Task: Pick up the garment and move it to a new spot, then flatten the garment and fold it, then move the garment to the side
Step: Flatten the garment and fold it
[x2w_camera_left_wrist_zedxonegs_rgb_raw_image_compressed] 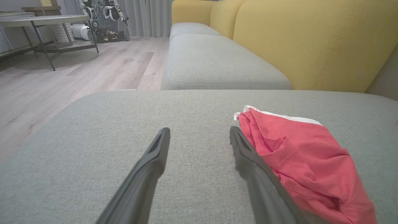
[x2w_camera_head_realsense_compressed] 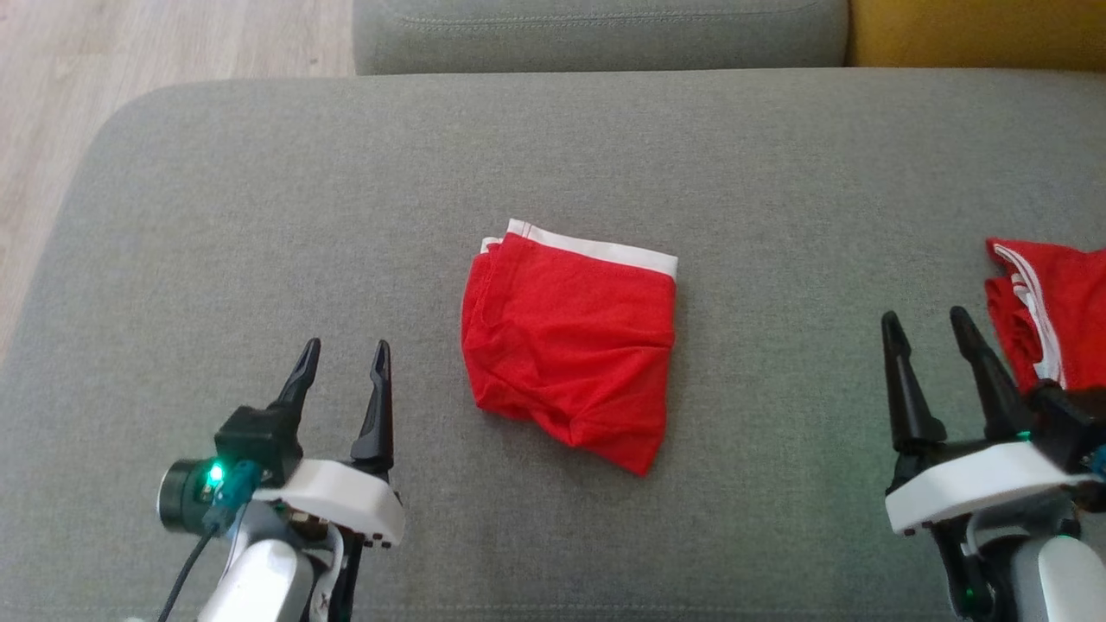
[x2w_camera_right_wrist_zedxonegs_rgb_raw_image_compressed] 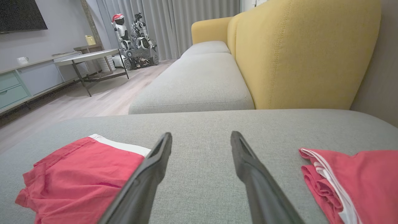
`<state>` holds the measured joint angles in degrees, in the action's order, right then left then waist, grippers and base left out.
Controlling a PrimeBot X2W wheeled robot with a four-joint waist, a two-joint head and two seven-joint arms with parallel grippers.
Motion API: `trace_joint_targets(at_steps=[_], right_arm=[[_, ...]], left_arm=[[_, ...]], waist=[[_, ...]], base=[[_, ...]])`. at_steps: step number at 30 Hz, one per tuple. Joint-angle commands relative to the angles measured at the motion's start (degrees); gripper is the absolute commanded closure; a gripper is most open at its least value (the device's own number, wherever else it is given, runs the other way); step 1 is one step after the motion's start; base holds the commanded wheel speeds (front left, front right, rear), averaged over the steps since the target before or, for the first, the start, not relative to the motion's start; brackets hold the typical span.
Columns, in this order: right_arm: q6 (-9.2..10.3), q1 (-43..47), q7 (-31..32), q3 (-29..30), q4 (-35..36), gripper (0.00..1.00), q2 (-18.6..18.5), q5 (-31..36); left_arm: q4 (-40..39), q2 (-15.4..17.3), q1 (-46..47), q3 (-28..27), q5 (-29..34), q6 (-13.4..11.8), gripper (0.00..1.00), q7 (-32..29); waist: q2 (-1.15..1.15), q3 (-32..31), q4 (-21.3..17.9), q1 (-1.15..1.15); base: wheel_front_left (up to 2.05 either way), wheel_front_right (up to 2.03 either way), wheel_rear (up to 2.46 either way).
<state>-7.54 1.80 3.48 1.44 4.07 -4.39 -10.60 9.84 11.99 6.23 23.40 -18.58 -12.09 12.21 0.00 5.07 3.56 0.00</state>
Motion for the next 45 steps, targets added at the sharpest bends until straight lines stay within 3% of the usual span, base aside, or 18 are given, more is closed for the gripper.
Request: trace_joint_targets(at_steps=[1, 8, 20, 28, 45], right_arm=[[0.05, -2.40, 0.46, -0.99, 1.46, 1.00, -0.39, -0.59], [0.05, -6.94, 0.65, -6.19, -3.24, 1.00, -0.94, -2.10], [0.05, -21.53, -3.88, -23.91, -25.30, 1.00, 0.70, -8.36], [0.05, -27.81, -6.82, -31.54, -36.78, 1.00, 1.26, -11.76], [0.05, -30.98, -10.48, -52.60, -45.34, 1.00, 1.50, -19.50]], left_arm=[[-1.55, 1.19, 3.51, -1.80, -0.31, -0.01, 0.00, 0.51], [-1.57, 0.74, 5.36, -1.27, -0.21, 0.27, 0.00, 0.83], [-0.13, -1.97, 8.62, 0.10, -0.28, 1.23, 0.00, 2.02], [1.09, -3.65, 9.73, 0.24, -0.27, 1.73, 0.00, 2.55], [1.63, -4.62, 9.41, -1.49, 0.78, 2.59, 0.00, 2.77]], waist=[[0.00, 0.31, 0.29, 0.00], [0.00, 2.07, 2.62, 0.00], [0.00, 5.59, 10.48, 0.00], [0.00, 6.83, 13.68, 0.00], [0.00, 6.67, 12.59, 0.00]], base=[[0.00, 0.00, 0.00], [0.00, 0.00, 0.00], [0.00, 0.00, 0.00], [0.00, 0.00, 0.00], [0.00, 0.00, 0.00]])
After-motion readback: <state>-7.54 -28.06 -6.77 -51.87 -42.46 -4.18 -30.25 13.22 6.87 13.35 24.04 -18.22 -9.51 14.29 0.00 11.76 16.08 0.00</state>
